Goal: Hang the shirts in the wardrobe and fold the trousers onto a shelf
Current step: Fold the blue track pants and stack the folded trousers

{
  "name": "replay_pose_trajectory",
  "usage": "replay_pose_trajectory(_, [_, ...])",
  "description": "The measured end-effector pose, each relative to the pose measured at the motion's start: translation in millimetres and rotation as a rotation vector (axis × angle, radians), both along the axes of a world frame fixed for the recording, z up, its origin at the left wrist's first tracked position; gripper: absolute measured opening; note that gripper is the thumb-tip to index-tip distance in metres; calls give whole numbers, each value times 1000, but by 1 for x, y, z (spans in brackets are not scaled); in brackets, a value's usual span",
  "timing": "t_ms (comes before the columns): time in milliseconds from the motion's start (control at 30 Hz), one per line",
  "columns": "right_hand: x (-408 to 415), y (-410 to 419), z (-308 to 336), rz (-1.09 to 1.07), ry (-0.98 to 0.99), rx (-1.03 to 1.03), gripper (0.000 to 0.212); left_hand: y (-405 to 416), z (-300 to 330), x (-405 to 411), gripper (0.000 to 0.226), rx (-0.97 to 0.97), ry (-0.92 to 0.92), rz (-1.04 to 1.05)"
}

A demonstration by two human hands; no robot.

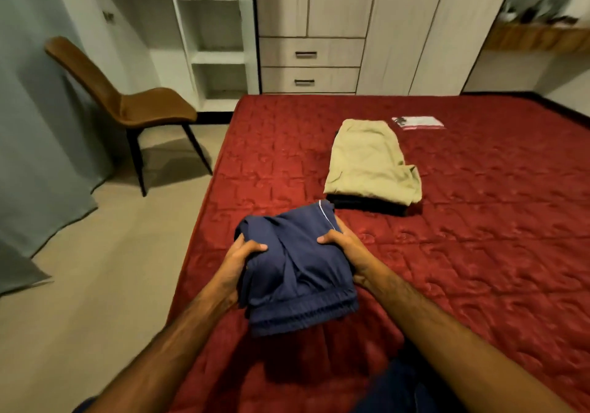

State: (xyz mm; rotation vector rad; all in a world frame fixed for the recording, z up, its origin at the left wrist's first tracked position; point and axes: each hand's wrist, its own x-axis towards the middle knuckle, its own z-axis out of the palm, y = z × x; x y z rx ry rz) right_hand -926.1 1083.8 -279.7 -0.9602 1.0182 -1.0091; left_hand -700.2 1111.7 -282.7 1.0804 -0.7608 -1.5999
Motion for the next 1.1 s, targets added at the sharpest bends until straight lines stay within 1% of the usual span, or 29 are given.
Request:
replay_pose_trajectory(100, [-34,-53,35,-66,58,-58,75,-66,22,-44,34,-40,-53,-32])
replay_pose_trajectory(167, [-58,-94,59,-121,80,-100,67,-121,41,-74,30,-99,-60,-76])
replay_pose_trajectory(233, [-84,-137,84,-190,70,-154,51,-180,71,-101,27,-180,-42,-141])
replay_pose_trajectory(267, [-103,-167,95,-228,44,-188,46,-218,86,-118,27,-226,-25,-179])
replay_pose_trajectory(333, [-141,-223,116,-306,26,-223,49,-291,114,-147,22,-291,14,-211])
replay_pose_trajectory(400, [-179,-274,125,-358,51,-221,48,-356,123,-172,18,-261,25,-221])
replay_pose_trajectory(433, [-200,-300,118,-373,83,-196,45,-387,115,-189,15,-206,5,-248])
replay_pose_trajectory(467, [-218,-319,107,-387,146,-138,42,-407,98,-201,10,-128,-73,-258])
replay_pose_trajectory(500, [-234,-334,90,-391,202,-27,41,-423,75,-216,9,-35,-177,-262])
replay_pose_trajectory(533, [-248,-341,64,-364,244,116,40,-427,46,-224,12,61,-281,-273])
replay_pose_trajectory(567, [-257,-342,41,-311,278,252,42,-422,18,-230,17,134,-348,-303])
replay_pose_trajectory(600, [-264,-341,20,-255,331,359,46,-415,-4,-234,19,190,-379,-336])
replay_pose_trajectory(633, [-268,-337,3,-220,400,412,50,-408,-22,-234,18,190,-387,-333])
replay_pose_trajectory(667, [-272,-335,-9,-216,466,413,51,-403,-34,-234,20,132,-426,-318])
replay_pose_trajectory(700, [-272,-332,-18,-242,499,385,51,-403,-42,-230,23,47,-500,-303])
replay_pose_trajectory(733, [-273,-329,-22,-266,514,363,57,-403,-42,-227,20,-17,-602,-319])
replay_pose_trajectory(767, [-274,-327,-26,-271,515,352,65,-408,-42,-225,15,-33,-690,-358])
replay_pose_trajectory(800, [-274,-327,-26,-260,510,359,70,-413,-39,-223,14,-9,-726,-402])
replay_pose_trajectory(900, [-279,-323,-28,-179,478,396,78,-420,-28,-216,21,76,-750,-495])
replay_pose_trajectory(967, [-286,-321,-27,-85,457,461,100,-426,-25,-212,20,114,-756,-539])
replay_pose_trajectory(1033, [-291,-320,-20,28,534,472,122,-431,-25,-209,16,183,-688,-481])
replay_pose_trajectory(1067, [-295,-322,-16,54,604,449,126,-435,-26,-208,21,184,-682,-413])
replay_pose_trajectory(1100, [-298,-330,-12,9,687,437,123,-441,-30,-208,36,179,-677,-354])
